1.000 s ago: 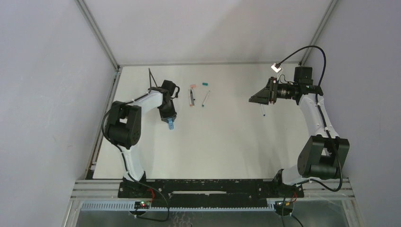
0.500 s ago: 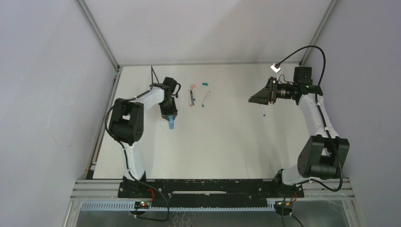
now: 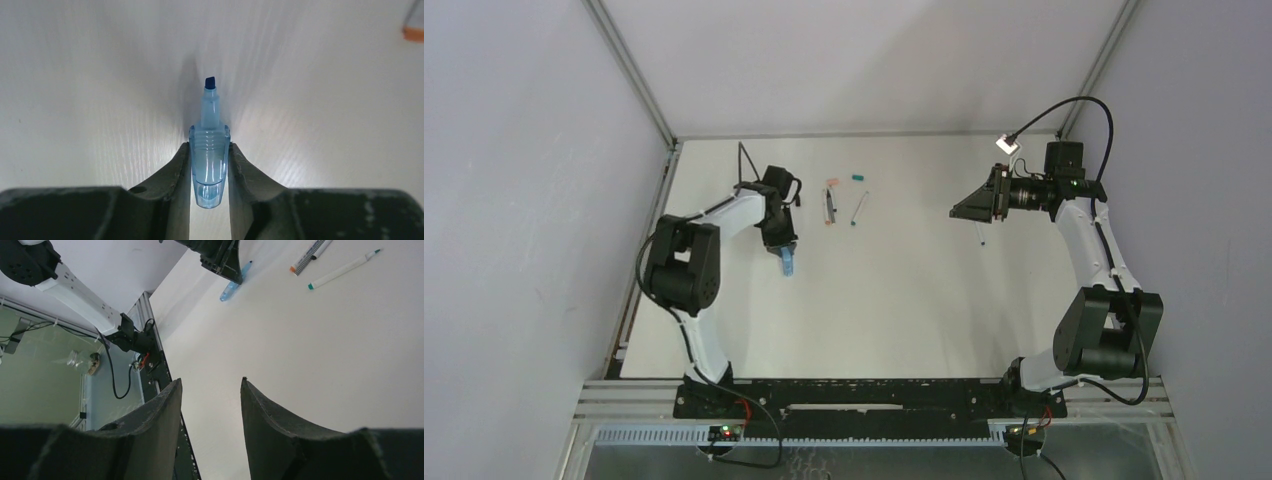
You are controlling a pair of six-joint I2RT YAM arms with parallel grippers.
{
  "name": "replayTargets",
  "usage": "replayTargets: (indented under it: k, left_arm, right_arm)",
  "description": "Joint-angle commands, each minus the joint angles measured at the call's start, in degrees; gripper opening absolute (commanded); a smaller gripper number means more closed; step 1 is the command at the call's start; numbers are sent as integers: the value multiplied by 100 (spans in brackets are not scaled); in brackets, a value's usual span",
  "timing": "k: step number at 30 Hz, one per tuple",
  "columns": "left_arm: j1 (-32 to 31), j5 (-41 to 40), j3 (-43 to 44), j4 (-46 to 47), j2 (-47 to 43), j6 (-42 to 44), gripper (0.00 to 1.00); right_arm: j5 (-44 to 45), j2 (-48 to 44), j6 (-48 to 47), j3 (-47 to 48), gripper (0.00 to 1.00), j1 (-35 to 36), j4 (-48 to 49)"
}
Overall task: Insert the pens into the pen caps
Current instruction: Pick up the pen from the center of the board.
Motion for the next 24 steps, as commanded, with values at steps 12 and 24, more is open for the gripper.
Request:
replayTargets:
  k: [12, 24]
  left_arm:
    - [-671, 2053, -2256, 2852, -3788, -473, 3]
    - [-1460, 2178, -3463, 5602, -4933, -1670, 4]
  right_arm:
    - [-150, -376, -3454, 1043, 55, 650, -2965]
    - [771, -884, -4969, 890, 56, 1706, -3477]
